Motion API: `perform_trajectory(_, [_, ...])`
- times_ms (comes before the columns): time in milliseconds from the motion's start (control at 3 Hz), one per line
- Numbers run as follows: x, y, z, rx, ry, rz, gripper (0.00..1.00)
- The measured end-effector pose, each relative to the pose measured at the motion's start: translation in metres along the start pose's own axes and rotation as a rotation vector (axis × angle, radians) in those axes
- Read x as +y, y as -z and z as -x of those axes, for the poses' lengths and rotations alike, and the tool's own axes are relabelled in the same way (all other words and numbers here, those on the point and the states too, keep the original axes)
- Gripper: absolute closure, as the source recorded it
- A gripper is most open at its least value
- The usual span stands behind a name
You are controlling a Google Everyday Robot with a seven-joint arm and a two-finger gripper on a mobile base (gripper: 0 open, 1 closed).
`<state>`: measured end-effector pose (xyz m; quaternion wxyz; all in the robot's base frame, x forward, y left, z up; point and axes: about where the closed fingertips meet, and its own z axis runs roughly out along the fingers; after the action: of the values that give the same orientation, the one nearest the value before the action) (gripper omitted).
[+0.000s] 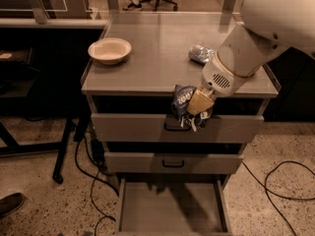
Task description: Place blue chip bag into bottom drawer
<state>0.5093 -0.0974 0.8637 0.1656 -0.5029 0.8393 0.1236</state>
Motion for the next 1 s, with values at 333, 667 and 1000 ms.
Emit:
perform_trajectory(333, [0.014,-0.027,-0.035,-0.028,-0.107,0.060,1.00])
perform_trajectory(667, [0.041,-0.079,-0.096,-0.086,-0.304,0.181,1.00])
perform_trajectory(1000, [0.057,-0.092,-0.120,-0.066,-0.353,0.216,1.00])
